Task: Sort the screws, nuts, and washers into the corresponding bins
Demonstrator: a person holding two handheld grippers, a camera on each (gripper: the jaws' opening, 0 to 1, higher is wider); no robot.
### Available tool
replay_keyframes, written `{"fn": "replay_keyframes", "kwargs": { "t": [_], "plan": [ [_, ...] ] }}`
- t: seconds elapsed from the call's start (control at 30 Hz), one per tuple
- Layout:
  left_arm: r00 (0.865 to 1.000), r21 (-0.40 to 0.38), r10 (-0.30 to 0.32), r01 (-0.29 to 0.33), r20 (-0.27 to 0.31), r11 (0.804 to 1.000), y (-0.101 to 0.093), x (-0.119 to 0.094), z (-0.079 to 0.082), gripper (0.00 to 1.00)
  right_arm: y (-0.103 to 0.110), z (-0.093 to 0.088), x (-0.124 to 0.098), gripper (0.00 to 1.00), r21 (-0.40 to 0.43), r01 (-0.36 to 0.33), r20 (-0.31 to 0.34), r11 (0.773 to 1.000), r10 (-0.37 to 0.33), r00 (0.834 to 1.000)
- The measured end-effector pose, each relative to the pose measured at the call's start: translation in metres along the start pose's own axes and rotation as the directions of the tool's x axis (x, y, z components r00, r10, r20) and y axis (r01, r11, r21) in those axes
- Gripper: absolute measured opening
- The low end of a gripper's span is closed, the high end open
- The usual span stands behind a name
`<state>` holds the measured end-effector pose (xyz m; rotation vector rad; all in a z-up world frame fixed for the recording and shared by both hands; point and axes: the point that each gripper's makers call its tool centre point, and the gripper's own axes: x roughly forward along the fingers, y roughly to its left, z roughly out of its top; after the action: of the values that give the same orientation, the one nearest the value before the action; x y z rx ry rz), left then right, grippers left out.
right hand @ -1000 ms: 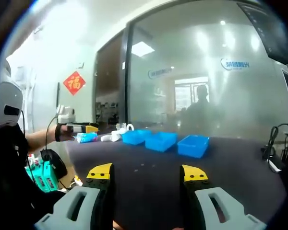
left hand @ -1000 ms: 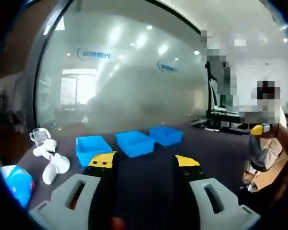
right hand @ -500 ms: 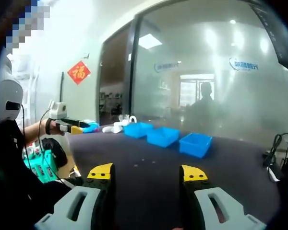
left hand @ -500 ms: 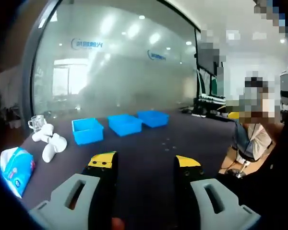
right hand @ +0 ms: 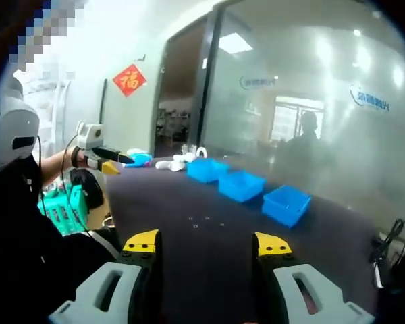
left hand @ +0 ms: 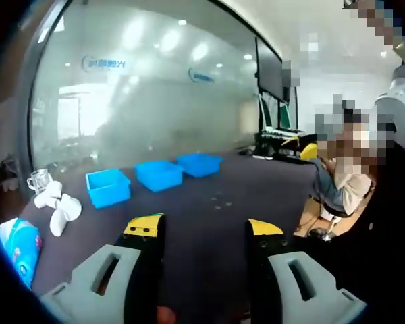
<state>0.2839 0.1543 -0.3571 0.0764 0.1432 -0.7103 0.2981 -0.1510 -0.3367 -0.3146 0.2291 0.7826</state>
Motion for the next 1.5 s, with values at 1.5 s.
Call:
{"fn": "replay_keyframes", "kwargs": {
  "t": [1.5],
  "plan": [
    [0.999, 0.030, 0.008, -0.007, -0.031, 1.000, -0.006, -0.016, 0.005, 0.45, 0.047, -0.024, 0.144, 0.35, -0.245, -0.679, -0.678, 0.693, 0.378, 0.631]
  ]
}}
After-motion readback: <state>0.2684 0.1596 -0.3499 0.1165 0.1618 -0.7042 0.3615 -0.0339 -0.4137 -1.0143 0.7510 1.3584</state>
